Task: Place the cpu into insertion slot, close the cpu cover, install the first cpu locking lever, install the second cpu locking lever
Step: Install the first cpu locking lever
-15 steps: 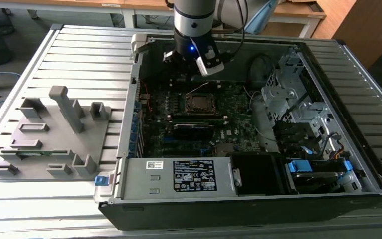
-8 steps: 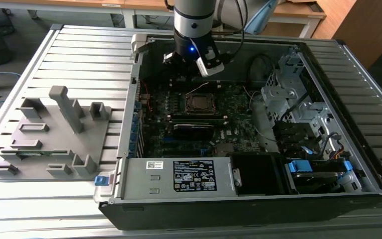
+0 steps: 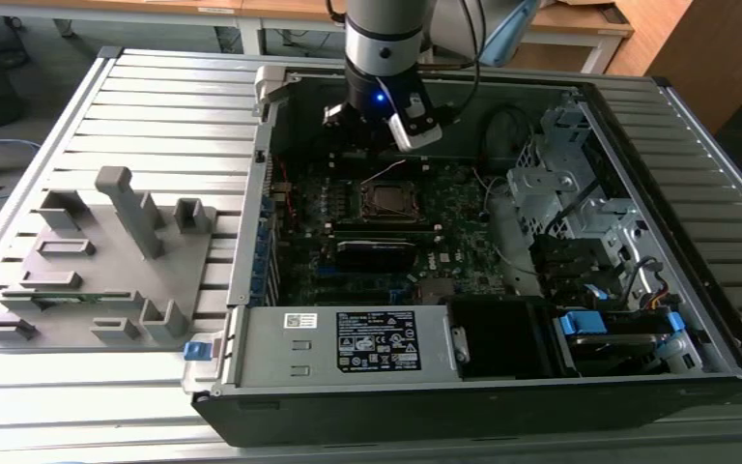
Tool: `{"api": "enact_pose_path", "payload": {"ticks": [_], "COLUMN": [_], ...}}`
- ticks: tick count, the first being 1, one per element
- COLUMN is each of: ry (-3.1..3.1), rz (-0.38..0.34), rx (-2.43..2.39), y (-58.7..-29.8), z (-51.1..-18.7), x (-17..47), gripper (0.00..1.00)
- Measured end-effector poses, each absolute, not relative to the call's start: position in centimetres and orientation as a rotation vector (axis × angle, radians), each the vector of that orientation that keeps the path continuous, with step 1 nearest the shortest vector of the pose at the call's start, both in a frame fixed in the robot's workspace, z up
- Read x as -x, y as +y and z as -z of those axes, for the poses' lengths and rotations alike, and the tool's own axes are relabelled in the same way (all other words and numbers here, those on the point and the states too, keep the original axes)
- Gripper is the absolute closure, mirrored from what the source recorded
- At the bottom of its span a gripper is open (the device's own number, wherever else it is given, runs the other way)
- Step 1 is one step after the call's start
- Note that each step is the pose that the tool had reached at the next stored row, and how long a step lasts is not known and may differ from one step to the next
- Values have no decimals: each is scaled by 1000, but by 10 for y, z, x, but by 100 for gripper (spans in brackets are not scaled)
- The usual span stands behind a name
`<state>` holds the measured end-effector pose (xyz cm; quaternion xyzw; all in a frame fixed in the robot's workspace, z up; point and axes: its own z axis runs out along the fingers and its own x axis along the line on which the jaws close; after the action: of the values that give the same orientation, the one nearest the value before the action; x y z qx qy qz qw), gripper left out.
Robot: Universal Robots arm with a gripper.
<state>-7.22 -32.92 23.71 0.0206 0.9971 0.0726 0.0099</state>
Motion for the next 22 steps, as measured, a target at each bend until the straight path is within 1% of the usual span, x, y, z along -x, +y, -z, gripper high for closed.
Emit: {"api": "enact_pose_path", "payload": {"ticks": [13,22], "ry": [3113,3092], "rz": [-227,-244], "rx": [-64,-62], "y": [-329,-329], "z": [-236,-233], "x": [66,66], "gripper": [90,90]}}
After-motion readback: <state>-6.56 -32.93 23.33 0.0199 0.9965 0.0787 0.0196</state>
